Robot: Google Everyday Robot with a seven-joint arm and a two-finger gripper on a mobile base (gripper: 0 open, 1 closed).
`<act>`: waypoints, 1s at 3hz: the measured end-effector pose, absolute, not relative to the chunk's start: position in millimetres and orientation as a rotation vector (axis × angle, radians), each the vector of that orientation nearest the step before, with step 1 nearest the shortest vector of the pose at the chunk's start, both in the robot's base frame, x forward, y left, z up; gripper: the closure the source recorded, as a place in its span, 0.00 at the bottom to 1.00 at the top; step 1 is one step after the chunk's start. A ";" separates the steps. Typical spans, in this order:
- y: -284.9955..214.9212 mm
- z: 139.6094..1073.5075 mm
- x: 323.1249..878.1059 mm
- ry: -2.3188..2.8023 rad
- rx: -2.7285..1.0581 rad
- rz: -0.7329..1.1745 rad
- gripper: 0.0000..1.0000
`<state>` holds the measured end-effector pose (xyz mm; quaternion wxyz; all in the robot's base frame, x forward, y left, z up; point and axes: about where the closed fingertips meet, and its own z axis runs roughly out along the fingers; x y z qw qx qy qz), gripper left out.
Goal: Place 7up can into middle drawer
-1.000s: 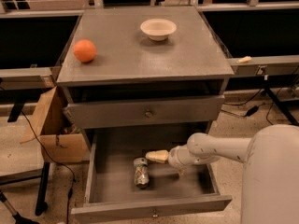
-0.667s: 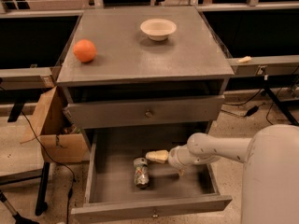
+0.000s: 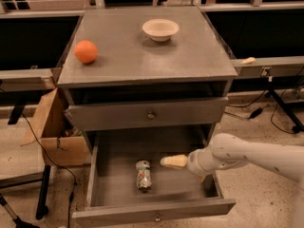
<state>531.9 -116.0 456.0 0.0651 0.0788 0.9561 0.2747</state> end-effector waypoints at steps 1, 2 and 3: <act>-163.1 513.2 477.8 2.874 0.304 0.750 0.00; -208.3 571.2 427.8 2.854 0.445 0.665 0.00; -216.0 614.8 429.3 2.798 0.421 0.609 0.00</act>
Offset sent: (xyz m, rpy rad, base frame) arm -0.1369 -0.1794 0.3467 -0.2643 -0.2411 -0.3383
